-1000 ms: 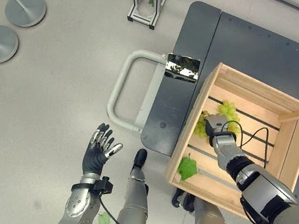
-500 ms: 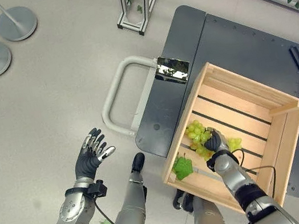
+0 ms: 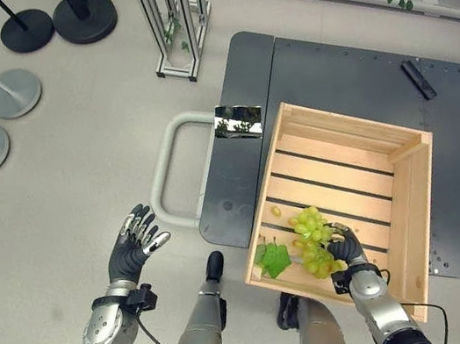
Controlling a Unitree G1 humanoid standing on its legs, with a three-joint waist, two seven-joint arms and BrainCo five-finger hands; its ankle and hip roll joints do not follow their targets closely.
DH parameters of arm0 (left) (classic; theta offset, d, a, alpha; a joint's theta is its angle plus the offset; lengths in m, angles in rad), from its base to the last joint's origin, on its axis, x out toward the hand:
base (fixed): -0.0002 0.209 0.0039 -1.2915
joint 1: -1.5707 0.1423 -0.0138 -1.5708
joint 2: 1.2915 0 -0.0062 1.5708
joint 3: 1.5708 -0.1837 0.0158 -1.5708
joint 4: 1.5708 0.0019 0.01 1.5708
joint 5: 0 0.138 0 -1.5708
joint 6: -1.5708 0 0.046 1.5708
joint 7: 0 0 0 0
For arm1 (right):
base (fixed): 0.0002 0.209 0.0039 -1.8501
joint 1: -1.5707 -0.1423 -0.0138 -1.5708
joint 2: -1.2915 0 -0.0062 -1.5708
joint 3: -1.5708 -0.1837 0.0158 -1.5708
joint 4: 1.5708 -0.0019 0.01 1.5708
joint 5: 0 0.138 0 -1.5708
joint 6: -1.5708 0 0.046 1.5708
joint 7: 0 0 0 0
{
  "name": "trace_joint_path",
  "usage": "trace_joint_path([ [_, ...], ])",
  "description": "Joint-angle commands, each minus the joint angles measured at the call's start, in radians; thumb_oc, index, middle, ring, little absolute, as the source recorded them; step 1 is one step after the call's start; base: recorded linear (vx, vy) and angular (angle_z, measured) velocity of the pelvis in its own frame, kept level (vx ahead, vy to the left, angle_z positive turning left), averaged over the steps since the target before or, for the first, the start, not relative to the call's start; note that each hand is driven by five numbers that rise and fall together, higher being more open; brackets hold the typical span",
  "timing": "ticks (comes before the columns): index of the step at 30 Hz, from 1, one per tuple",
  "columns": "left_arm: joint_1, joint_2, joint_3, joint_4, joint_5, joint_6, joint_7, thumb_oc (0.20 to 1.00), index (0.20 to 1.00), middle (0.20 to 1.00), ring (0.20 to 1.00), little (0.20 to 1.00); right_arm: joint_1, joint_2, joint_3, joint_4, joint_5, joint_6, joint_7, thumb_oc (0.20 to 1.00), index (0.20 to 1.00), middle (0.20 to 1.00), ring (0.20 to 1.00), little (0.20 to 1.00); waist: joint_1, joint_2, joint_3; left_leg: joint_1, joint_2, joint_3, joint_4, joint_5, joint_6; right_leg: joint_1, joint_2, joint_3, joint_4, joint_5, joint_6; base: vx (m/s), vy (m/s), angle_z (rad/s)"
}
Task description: Pick up the fruits from the basket on one side to the basket on the other side
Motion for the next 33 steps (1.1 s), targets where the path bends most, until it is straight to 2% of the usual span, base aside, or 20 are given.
trace_joint_path([
  [1,0.017,-0.049,0.024,-0.017,0.025,-0.023,-0.035,1.000,1.000,1.000,1.000,1.000,0.004,-0.025,-0.075,-0.122,0.108,-0.074,0.038,0.200,0.200,0.200,0.200,0.200,-0.026,0.042,-0.022,0.065,-0.020,0.013,-0.081,-0.045,0.030,0.029,-0.037,0.028,-0.059,0.041,0.013,0.02,0.017,-0.11],
  [15,0.027,-0.086,0.013,0.041,0.054,-0.005,-0.078,1.000,1.000,1.000,1.000,1.000,0.036,0.001,-0.139,-0.223,0.226,-0.080,0.089,0.200,0.200,0.200,0.200,0.200,-0.057,0.059,-0.083,0.137,-0.028,0.028,-0.095,-0.062,0.036,0.097,-0.040,0.036,-0.094,0.054,0.028,0.02,0.008,-0.04],
  [20,0.022,-0.082,-0.002,0.053,0.070,0.005,-0.104,1.000,1.000,1.000,1.000,1.000,0.029,0.002,-0.172,-0.335,0.268,-0.090,0.116,0.200,0.200,0.200,0.200,0.200,-0.066,0.063,-0.125,0.149,-0.025,0.031,-0.107,-0.063,0.040,0.106,-0.037,0.040,-0.111,0.063,0.036,0.03,0.004,-0.09],
  [33,-0.040,-0.071,-0.081,0.097,0.124,0.013,-0.129,1.000,1.000,1.000,1.000,1.000,-0.033,0.003,-0.127,-0.440,0.307,-0.097,0.156,0.200,0.200,0.200,0.200,0.200,-0.080,0.054,-0.194,0.189,-0.014,0.043,-0.134,-0.072,0.042,0.125,-0.032,0.043,-0.129,0.065,0.047,0.03,-0.004,-0.02],
])
